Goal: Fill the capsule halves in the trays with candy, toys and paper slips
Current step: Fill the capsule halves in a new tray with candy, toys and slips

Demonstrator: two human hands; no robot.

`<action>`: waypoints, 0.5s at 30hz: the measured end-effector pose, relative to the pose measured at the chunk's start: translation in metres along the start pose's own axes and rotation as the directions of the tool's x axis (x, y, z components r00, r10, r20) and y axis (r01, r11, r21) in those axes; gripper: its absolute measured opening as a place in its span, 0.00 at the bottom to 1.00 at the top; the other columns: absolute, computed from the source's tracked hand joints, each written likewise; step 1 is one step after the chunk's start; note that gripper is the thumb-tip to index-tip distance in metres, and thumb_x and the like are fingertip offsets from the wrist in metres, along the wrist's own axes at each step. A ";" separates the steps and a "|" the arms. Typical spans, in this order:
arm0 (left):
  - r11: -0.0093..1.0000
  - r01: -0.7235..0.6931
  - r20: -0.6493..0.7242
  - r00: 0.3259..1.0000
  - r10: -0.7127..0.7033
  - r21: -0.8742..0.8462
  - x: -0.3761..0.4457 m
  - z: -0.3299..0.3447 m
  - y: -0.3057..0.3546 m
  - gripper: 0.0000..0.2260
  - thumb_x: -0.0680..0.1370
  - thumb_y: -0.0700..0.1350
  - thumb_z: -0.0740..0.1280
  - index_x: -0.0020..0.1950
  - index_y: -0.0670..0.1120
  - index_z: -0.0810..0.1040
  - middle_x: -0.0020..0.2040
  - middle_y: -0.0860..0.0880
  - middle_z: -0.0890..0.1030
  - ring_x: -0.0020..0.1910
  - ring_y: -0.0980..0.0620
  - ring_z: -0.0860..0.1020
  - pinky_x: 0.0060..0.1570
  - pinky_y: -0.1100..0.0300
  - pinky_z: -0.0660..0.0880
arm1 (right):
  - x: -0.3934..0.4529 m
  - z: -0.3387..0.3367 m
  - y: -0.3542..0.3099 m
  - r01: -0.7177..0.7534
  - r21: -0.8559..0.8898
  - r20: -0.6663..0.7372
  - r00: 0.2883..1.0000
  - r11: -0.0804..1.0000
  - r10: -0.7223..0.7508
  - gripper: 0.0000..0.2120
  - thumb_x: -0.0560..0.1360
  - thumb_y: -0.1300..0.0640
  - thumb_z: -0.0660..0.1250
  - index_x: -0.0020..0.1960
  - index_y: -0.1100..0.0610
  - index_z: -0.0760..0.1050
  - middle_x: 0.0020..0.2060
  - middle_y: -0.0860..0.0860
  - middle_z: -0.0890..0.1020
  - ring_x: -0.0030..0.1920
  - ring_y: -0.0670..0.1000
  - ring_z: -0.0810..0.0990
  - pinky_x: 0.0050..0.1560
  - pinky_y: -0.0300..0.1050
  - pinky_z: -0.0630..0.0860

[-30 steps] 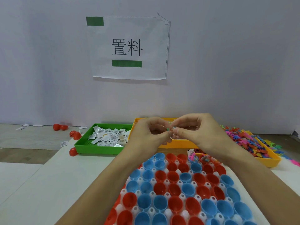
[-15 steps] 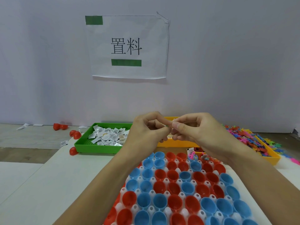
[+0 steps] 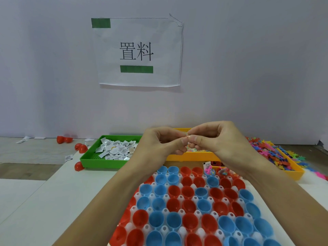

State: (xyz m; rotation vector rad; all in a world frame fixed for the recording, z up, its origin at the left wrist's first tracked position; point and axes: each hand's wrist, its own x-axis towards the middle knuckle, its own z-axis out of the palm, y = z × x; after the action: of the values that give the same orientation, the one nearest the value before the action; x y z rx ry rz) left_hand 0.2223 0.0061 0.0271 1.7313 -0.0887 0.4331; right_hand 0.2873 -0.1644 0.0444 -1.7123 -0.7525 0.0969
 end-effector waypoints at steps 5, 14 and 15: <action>1.000 -0.027 -0.006 1.000 0.027 0.012 0.001 0.000 -0.002 0.05 0.77 0.38 0.70 0.50 0.38 0.83 0.35 0.46 0.83 0.35 0.53 0.81 0.39 0.63 0.79 | 0.000 0.002 0.002 0.006 0.057 -0.017 1.000 0.998 -0.005 0.06 0.73 0.60 0.73 0.50 0.57 0.83 0.39 0.52 0.87 0.42 0.47 0.86 0.40 0.33 0.79; 0.974 0.052 0.089 0.993 -0.073 0.220 0.004 0.000 -0.006 0.07 0.81 0.40 0.64 0.45 0.44 0.80 0.35 0.51 0.81 0.34 0.56 0.80 0.37 0.63 0.76 | 0.004 0.003 0.009 0.055 -0.092 -0.001 0.998 0.994 -0.056 0.02 0.74 0.60 0.74 0.46 0.57 0.85 0.35 0.51 0.86 0.37 0.46 0.85 0.37 0.33 0.77; 0.971 0.058 0.082 0.994 -0.079 0.232 0.004 0.000 -0.007 0.06 0.81 0.42 0.65 0.47 0.44 0.81 0.35 0.51 0.82 0.35 0.56 0.80 0.37 0.63 0.77 | 0.005 0.003 0.010 0.053 -0.111 -0.004 0.999 0.992 -0.053 0.02 0.74 0.60 0.74 0.46 0.57 0.85 0.35 0.51 0.86 0.37 0.46 0.85 0.37 0.33 0.78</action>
State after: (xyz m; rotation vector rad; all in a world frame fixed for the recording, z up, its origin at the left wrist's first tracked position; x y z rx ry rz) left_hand 0.2282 0.0088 0.0221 1.9761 -0.0449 0.3238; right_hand 0.2943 -0.1604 0.0357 -1.7958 -0.8108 0.0127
